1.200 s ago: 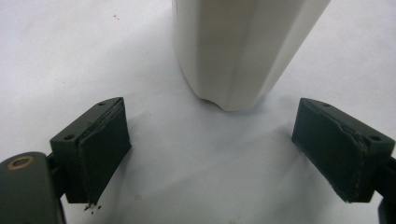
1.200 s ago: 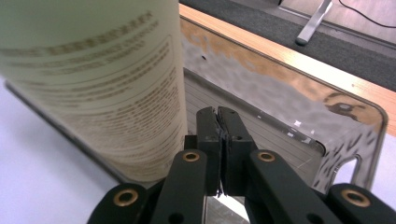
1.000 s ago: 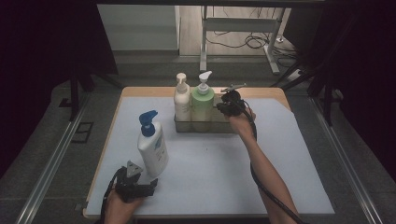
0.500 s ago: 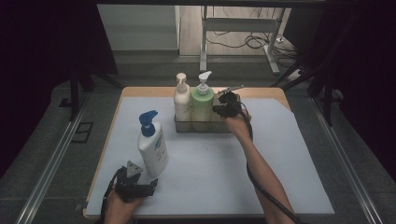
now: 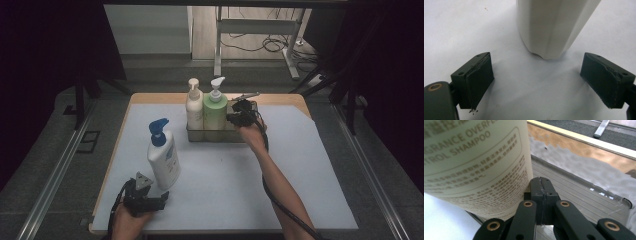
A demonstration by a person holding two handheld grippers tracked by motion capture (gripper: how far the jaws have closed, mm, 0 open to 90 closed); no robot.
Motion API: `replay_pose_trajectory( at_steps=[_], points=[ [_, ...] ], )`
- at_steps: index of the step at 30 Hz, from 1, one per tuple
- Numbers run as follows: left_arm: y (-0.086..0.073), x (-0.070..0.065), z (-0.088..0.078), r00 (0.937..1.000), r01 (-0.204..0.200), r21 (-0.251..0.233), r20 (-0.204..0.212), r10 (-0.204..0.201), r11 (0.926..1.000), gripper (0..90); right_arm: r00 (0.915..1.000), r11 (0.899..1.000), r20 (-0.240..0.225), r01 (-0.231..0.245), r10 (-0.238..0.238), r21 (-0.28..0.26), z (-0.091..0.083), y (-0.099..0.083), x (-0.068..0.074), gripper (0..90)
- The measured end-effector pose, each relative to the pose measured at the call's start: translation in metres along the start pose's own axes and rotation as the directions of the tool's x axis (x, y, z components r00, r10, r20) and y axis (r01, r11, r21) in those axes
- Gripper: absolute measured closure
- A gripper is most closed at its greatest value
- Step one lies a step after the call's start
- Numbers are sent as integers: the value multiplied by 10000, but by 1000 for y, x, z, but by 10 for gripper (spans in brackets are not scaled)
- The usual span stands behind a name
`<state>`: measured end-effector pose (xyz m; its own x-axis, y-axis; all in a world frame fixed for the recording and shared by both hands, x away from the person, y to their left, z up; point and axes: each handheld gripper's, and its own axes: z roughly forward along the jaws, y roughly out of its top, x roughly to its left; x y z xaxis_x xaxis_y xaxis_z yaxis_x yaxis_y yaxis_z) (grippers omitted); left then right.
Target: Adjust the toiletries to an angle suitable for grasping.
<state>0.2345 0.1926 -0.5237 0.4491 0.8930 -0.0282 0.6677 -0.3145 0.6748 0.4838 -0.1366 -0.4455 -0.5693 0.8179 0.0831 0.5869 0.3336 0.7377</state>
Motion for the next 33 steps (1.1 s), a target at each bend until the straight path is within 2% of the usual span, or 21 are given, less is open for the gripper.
replay_pose_trajectory(
  at_steps=[5, 8, 13, 17, 22, 25, 33],
  points=[
    [0, 0, 0, 10000, 4, -4, 6, -4, 10000, 107, 9999, 9999, -4, -105, 105, -35, -1, -1, 0, 873],
    [0, 0, 0, 10000, 4, -8, 4, -4, 10000, 108, 9999, 10000, 164, 49, -48, -32, -3, -2, -1, 819],
    [0, 0, 0, 10000, 2, -12, -4, -2, 10000, 108, 9998, 9997, 67, 193, -192, -160, -11, -2, -2, 787],
    [0, 0, 0, 10000, 6, -16, -4, -6, 10000, 108, 9991, 9989, 166, 398, -394, -234, -21, -1, -2, 751],
    [0, 0, 0, 10000, 4, -21, 4, -4, 10000, 108, 9991, 9987, 84, 429, -427, -290, -34, -4, -3, 682],
    [0, 0, 0, 10000, 10, -20, 7, -10, 10000, 108, 9992, 9985, 80, 397, -394, -385, -44, -7, -3, 630],
    [0, 0, 0, 10000, 0, -2, -9, 0, 10000, 108, 9970, 9963, -194, 740, -749, -447, -70, -17, 0, 465]
  ],
)
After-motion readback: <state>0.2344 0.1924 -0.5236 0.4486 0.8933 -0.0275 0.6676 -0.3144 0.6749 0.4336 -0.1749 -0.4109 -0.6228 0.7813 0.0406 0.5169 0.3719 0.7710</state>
